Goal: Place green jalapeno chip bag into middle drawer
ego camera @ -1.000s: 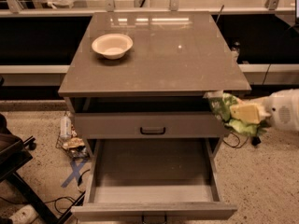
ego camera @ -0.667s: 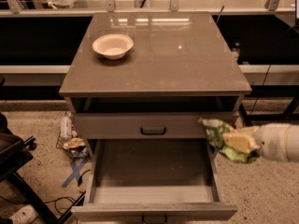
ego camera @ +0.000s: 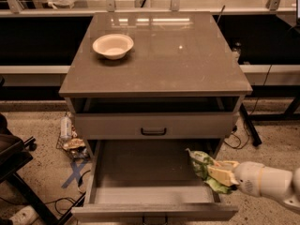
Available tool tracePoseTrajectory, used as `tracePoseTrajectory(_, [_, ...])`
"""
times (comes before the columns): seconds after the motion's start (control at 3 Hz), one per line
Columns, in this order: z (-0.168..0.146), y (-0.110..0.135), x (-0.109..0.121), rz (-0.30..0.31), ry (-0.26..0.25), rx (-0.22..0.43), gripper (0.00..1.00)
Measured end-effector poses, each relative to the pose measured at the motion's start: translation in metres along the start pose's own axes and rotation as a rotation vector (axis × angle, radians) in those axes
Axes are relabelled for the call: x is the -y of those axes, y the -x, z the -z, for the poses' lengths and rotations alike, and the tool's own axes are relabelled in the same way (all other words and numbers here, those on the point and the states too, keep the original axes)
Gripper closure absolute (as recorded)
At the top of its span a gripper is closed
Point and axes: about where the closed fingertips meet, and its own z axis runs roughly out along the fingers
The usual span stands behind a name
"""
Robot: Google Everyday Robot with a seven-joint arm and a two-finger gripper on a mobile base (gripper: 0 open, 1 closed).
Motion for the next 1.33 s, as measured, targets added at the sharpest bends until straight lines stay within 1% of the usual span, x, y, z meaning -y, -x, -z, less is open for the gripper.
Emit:
tracePoseTrajectory(0.33, [-0.064, -0.036, 0.012, 0.000, 0.048, -0.033, 1.00])
tracePoseTrajectory(0.67, [-0.113, -0.043, 0.011, 0.007, 0.100, -0.065, 1.00])
tracePoseTrajectory(1.0, [-0.163, -0.045, 0.004, 0.014, 0.166, -0.098, 1.00])
tracePoseTrajectory(1.33, [-0.169, -0.045, 0.001, 0.016, 0.178, -0.102, 0.85])
